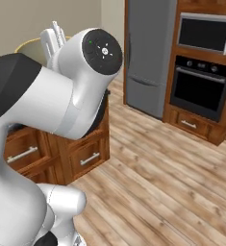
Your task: Move the bowls from the cabinet to the plates on the dining table.
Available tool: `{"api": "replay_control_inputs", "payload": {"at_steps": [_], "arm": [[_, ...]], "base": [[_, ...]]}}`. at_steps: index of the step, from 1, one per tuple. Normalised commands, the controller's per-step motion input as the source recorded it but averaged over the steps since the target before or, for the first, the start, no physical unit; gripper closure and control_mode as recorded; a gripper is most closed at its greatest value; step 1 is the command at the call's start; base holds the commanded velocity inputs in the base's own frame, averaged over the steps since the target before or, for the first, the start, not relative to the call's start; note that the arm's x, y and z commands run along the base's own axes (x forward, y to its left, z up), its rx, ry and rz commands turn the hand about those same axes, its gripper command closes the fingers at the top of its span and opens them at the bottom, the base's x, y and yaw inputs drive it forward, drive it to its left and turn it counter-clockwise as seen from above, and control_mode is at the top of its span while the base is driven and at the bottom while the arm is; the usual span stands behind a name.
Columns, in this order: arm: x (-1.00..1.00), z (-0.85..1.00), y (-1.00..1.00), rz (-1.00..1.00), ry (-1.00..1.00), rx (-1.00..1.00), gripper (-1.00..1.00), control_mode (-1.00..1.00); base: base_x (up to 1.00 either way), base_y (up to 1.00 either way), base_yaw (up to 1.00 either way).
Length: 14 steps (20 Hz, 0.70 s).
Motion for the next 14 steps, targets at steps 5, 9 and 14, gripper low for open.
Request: {"api": "replay_control_inputs", "payload": {"at_steps": [5,9,14], "arm": [[0.00,0.00,0.00,0.00,0.00,0.00,1.00,1.00],[0.00,0.00,0.00,0.00,0.00,0.00,1.00,1.00],[0.00,0.00,0.00,0.00,0.00,0.00,1.00,1.00]], "base": [[0.00,0.00,0.25],[0.00,0.00,0.25],[0.00,-0.01,0.25]]}}
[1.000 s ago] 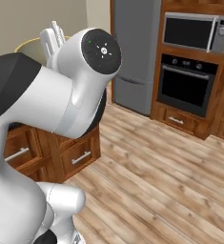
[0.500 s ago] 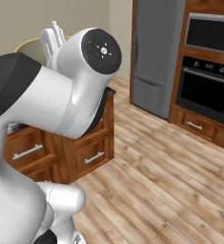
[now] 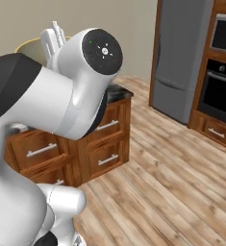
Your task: Move the bowls from the cabinet to the plates on the dining table.
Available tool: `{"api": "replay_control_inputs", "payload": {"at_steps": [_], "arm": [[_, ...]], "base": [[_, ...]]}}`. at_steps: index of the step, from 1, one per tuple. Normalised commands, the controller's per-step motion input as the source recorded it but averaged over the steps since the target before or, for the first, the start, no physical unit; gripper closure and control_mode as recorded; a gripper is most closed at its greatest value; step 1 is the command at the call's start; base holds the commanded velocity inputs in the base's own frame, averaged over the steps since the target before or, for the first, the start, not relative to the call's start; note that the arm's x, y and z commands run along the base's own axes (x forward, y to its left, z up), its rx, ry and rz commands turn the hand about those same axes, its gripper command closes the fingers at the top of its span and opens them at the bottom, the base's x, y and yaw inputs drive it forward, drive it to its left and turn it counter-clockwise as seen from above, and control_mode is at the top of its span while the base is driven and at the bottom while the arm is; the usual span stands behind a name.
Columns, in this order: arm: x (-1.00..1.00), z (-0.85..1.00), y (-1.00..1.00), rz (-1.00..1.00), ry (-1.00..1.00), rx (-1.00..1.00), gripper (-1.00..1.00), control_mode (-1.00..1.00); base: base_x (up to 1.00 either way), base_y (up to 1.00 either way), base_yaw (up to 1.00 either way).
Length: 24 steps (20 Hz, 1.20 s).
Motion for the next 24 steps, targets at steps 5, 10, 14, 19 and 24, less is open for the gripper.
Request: {"api": "replay_control_inputs", "payload": {"at_steps": [5,10,14,19,24], "arm": [[0.00,0.00,0.00,0.00,0.00,0.00,1.00,1.00],[0.00,0.00,0.00,0.00,0.00,0.00,1.00,1.00],[0.00,0.00,0.00,0.00,0.00,0.00,1.00,1.00],[0.00,0.00,0.00,0.00,0.00,0.00,1.00,1.00],[0.00,0.00,0.00,0.00,0.00,0.00,1.00,1.00]], "base": [[-0.01,-0.01,0.25],[-0.01,-0.01,0.25],[-0.01,-0.01,0.25],[-0.01,-0.01,0.25],[-0.01,-0.01,0.25]]}}
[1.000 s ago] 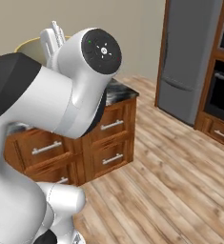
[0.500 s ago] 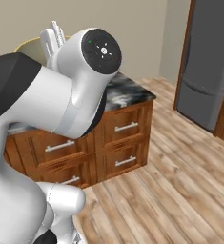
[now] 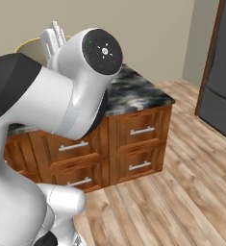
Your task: Move the bowls from the cabinet to the plates on the dining table.
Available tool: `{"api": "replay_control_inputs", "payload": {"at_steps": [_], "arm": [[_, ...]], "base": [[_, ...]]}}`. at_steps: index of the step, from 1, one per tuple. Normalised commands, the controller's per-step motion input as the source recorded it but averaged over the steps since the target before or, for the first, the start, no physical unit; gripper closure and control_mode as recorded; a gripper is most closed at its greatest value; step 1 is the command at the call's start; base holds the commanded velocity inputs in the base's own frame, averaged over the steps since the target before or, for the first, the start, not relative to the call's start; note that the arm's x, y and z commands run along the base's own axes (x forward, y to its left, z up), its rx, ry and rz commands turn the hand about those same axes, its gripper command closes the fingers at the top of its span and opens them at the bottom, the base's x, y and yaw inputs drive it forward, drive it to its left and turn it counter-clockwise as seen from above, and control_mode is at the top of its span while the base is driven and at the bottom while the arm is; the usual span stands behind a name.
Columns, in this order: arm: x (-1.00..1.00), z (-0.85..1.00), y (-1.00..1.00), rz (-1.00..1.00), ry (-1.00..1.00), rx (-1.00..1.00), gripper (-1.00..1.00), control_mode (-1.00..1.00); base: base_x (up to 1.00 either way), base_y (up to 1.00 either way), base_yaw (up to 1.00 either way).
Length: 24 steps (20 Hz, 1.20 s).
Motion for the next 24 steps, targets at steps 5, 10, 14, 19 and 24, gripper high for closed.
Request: {"api": "replay_control_inputs", "payload": {"at_steps": [5,10,14,19,24], "arm": [[0.00,0.00,0.00,0.00,0.00,0.00,1.00,1.00],[0.00,0.00,0.00,0.00,0.00,0.00,1.00,1.00],[0.00,0.00,0.00,0.00,0.00,0.00,1.00,1.00],[0.00,0.00,0.00,0.00,0.00,0.00,1.00,1.00],[0.00,0.00,0.00,0.00,0.00,0.00,1.00,1.00]], "base": [[-0.01,-0.01,0.25],[0.03,-0.05,0.24],[0.35,-0.06,0.17],[0.54,-0.06,0.11],[0.57,-0.07,0.10]]}}
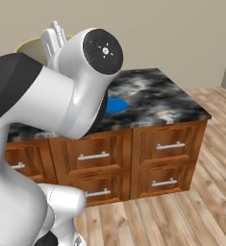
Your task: Move the bowls from the cabinet to the plates on the dining table.
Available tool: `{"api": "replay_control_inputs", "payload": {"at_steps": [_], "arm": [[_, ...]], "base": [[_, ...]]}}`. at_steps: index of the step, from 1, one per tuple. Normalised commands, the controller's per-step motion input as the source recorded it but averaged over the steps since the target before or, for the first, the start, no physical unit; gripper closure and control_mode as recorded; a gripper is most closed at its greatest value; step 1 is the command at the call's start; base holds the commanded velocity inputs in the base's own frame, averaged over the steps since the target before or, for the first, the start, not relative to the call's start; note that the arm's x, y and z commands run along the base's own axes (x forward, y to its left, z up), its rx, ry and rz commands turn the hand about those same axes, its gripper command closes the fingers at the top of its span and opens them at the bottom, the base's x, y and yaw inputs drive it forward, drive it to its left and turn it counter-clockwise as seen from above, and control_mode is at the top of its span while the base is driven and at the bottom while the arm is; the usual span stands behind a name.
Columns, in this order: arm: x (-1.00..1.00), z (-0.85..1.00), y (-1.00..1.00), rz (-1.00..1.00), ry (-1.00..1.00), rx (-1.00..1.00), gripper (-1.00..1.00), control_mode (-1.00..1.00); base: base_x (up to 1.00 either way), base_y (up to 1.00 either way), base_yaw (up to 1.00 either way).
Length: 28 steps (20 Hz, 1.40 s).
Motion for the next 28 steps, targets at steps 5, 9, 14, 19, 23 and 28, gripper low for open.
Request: {"api": "replay_control_inputs", "payload": {"at_steps": [5,9,14,19,23,28], "arm": [[0.00,0.00,0.00,0.00,0.00,0.00,1.00,1.00],[0.00,0.00,0.00,0.00,0.00,0.00,1.00,1.00],[0.00,0.00,0.00,0.00,0.00,0.00,1.00,1.00],[0.00,0.00,0.00,0.00,0.00,0.00,1.00,1.00],[0.00,0.00,0.00,0.00,0.00,0.00,1.00,1.00],[0.00,0.00,0.00,0.00,0.00,0.00,1.00,1.00]], "base": [[0.58,-0.18,0.07],[0.55,-0.36,0.00],[0.36,-0.35,-0.04],[0.58,-0.20,0.00],[0.62,-0.04,0.03],[0.62,0.00,0.02]]}}
